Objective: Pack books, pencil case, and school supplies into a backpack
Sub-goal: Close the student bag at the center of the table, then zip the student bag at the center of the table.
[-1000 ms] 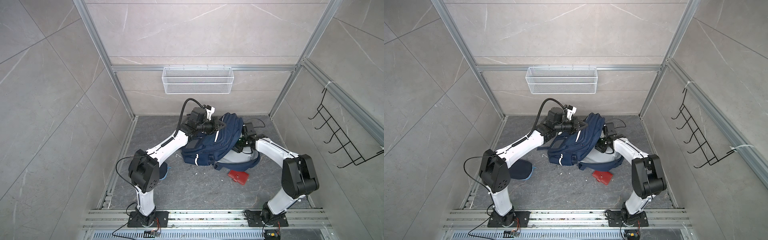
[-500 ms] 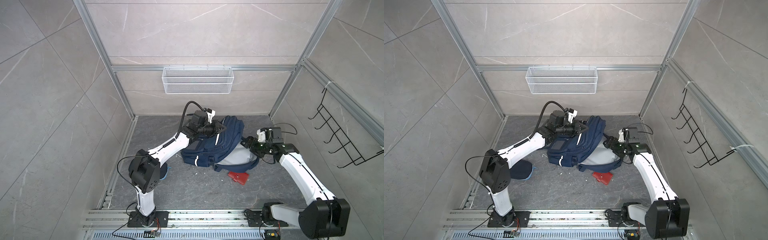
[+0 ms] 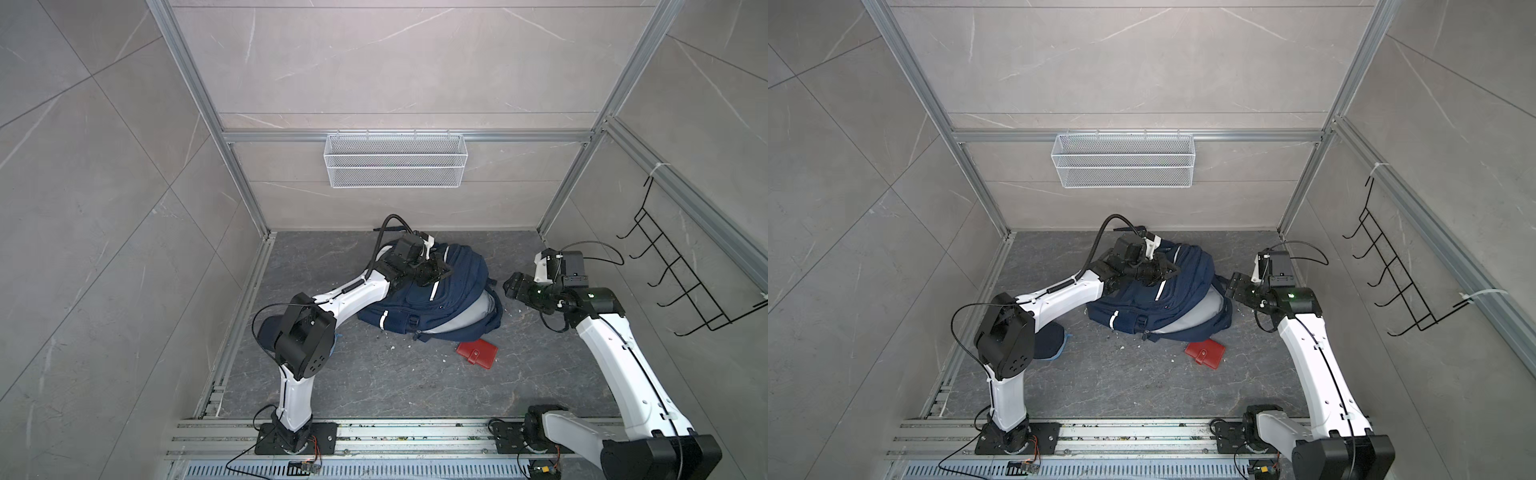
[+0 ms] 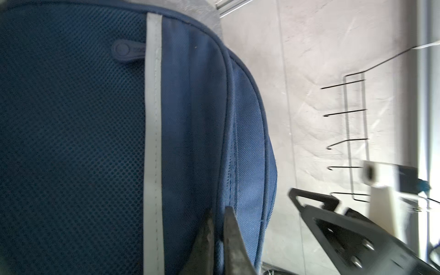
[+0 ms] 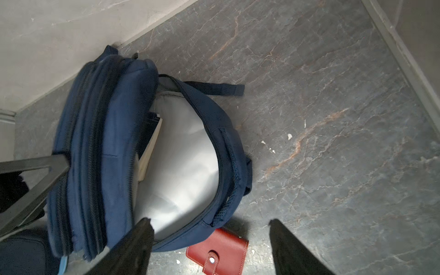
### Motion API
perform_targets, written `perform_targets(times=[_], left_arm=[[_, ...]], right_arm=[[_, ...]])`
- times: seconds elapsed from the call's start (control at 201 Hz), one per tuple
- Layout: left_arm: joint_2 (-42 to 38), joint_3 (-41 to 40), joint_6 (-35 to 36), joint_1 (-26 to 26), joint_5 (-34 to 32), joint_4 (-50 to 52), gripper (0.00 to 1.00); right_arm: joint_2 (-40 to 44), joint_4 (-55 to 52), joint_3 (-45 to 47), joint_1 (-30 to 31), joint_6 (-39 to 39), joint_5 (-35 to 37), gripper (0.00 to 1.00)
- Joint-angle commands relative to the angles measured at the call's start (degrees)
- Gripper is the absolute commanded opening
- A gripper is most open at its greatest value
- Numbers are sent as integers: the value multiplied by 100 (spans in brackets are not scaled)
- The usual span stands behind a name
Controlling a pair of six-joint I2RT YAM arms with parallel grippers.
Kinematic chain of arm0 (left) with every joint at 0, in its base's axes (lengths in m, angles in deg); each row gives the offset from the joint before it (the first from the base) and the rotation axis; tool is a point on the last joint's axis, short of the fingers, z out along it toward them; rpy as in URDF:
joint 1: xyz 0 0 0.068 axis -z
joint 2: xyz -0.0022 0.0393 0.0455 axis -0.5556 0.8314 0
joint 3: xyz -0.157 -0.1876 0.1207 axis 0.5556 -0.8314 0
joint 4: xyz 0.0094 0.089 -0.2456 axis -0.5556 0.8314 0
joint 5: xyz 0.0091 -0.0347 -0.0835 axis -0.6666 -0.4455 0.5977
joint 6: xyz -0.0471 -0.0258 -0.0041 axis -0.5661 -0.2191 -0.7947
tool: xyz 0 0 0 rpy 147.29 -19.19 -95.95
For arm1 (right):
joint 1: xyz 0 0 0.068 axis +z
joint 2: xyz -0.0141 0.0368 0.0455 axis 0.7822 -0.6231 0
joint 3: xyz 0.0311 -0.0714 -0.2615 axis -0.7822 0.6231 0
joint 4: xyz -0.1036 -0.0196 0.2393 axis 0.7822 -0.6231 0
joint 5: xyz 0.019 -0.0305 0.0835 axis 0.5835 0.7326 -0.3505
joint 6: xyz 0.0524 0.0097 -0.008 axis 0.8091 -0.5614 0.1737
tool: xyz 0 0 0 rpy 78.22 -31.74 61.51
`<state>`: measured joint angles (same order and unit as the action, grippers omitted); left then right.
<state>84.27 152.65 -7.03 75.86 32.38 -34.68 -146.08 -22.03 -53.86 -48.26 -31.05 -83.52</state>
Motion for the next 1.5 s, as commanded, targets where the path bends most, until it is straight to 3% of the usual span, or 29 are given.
perform_targets(times=[0.0,0.159,0.239,0.304,0.612,0.727,0.881,1.07,1.494], left_arm=[[-155,236,161,138,-513,560,21],[-821,-428,-93,220,-925,710,55],[-1322,-890,-155,228,-1030,794,70],[-1849,-1308,-155,228,-1152,1011,78],[-4949,-4274,-704,-115,-1605,2012,85],[-5488,-5136,-920,-450,-1438,1551,85],[-5160,-5632,-950,-843,-1110,716,80],[-4277,-5923,-1122,-940,-1216,-492,69],[-2395,-5637,-1362,-1003,-1179,-1907,62]], right_arm=[[304,-143,-148,324,-549,106,79],[538,-115,144,848,-734,-316,81],[648,-285,208,1041,-673,-520,88],[762,-396,244,1279,-649,-579,99],[555,-725,384,2746,245,-75,100],[157,-835,321,3416,692,447,100],[-478,-532,363,4221,1587,754,99],[-998,267,836,4660,2566,638,98],[-1766,1014,1071,4734,2663,601,97]])
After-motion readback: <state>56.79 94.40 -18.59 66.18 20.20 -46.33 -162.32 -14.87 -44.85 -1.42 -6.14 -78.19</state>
